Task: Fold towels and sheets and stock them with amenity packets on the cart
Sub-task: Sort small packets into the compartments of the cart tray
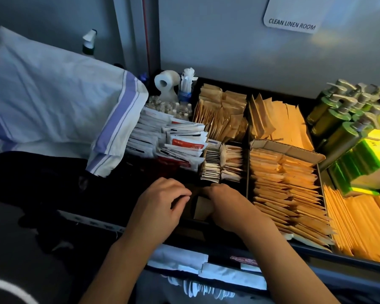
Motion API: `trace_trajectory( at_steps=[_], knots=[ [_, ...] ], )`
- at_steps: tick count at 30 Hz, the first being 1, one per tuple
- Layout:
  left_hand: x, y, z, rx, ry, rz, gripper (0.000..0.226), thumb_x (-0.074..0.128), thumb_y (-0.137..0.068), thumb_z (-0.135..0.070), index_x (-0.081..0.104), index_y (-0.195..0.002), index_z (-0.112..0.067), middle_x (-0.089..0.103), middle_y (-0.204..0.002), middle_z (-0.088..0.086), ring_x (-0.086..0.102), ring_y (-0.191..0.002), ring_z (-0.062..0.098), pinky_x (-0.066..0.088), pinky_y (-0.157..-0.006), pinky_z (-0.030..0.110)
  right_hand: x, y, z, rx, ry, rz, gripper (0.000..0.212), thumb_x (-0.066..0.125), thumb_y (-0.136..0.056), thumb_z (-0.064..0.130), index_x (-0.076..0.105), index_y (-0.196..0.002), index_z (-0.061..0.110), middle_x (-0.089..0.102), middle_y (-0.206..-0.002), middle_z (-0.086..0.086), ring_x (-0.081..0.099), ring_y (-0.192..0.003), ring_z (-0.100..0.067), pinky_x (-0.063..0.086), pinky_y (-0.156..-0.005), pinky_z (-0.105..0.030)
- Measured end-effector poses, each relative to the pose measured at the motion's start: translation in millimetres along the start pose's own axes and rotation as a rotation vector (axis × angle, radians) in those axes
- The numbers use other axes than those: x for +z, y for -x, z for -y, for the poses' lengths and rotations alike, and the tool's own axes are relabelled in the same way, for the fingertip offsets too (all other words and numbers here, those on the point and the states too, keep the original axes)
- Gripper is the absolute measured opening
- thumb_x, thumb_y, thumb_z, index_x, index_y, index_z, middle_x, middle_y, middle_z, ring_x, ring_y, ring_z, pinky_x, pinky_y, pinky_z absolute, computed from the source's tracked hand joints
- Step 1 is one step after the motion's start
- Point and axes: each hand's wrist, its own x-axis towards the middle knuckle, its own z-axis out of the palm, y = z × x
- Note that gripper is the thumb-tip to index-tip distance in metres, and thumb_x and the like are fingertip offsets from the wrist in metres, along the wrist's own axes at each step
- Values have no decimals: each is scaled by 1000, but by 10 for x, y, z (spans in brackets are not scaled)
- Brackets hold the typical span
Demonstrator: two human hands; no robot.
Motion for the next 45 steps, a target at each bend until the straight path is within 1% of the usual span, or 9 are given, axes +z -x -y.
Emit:
trace_trajectory(
  at_steps=[4, 7, 10, 15, 22, 27, 32, 37, 45],
  knots=[
    [25, -63, -41, 1, 3, -9, 14, 75, -90, -16, 78, -103, -18, 67, -99, -14, 60, -96, 5, 54, -83, 26, -156, 65, -30, 1, 2, -48, 32, 74, -86, 24, 69, -117, 30, 69, -112, 1, 65, -103, -23, 58, -84, -38],
    [78, -144, -114, 18, 16, -9, 17, 74, -91, -21, 77, -107, -19, 66, -102, -16, 60, -100, 3, 53, -85, 26, -334, 184, -93, -58, -52, -125, 19, 70, -89, 24, 71, -107, 30, 67, -107, 5, 63, -99, -19, 56, -84, -40],
    [161, -258, -229, 27, 30, -5, 22, 74, -91, -25, 75, -113, -20, 65, -106, -18, 60, -104, 4, 53, -88, 27, -534, 323, -181, -118, -152, -236, 13, 70, -90, 22, 71, -102, 28, 64, -100, 11, 60, -93, -12, 53, -81, -35],
    [337, -489, -495, 80, 58, -61, 18, 74, -90, -18, 76, -108, -17, 68, -103, -14, 63, -100, 5, 55, -86, 30, -794, 564, -445, -132, -282, -428, 13, 73, -90, 20, 68, -99, 28, 60, -94, 16, 57, -86, -4, 52, -75, -28],
    [697, -874, -1051, 192, 157, -80, 17, 72, -93, -17, 77, -109, -18, 71, -104, -15, 65, -101, -2, 50, -85, 11, -991, 985, -1083, -82, -407, -587, 12, 71, -93, 26, 66, -103, 30, 62, -98, 17, 61, -93, -5, 57, -74, -28],
    [1011, -1082, -1383, 231, 149, -56, 19, 70, -93, -22, 77, -111, -21, 71, -110, -15, 63, -107, -3, 45, -93, 9, -1064, 1220, -1512, -35, -443, -705, 18, 73, -92, 23, 70, -110, 27, 64, -102, 17, 62, -96, -10, 55, -72, -28],
    [1262, -1205, -1558, 260, 108, 7, 21, 68, -94, -21, 76, -113, -19, 72, -111, -11, 64, -108, 1, 49, -95, 15, -1059, 1299, -1830, 1, -445, -705, 11, 74, -91, 20, 71, -100, 25, 64, -96, 14, 61, -93, -11, 53, -71, -26],
    [1393, -1248, -1606, 290, 72, 1, 20, 69, -93, -19, 76, -111, -20, 70, -109, -11, 62, -105, -1, 46, -95, 12, -978, 1288, -1998, 32, -451, -666, 10, 72, -92, 27, 70, -102, 26, 64, -96, 16, 61, -93, -7, 54, -74, -24],
    [1416, -1236, -1640, 310, 77, 22, 20, 70, -92, -17, 75, -111, -22, 68, -109, -13, 63, -106, 2, 52, -93, 21, -1008, 1326, -2066, -26, -469, -640, 10, 74, -88, 22, 69, -95, 28, 64, -90, 17, 62, -90, -9, 49, -70, -14]
  ],
)
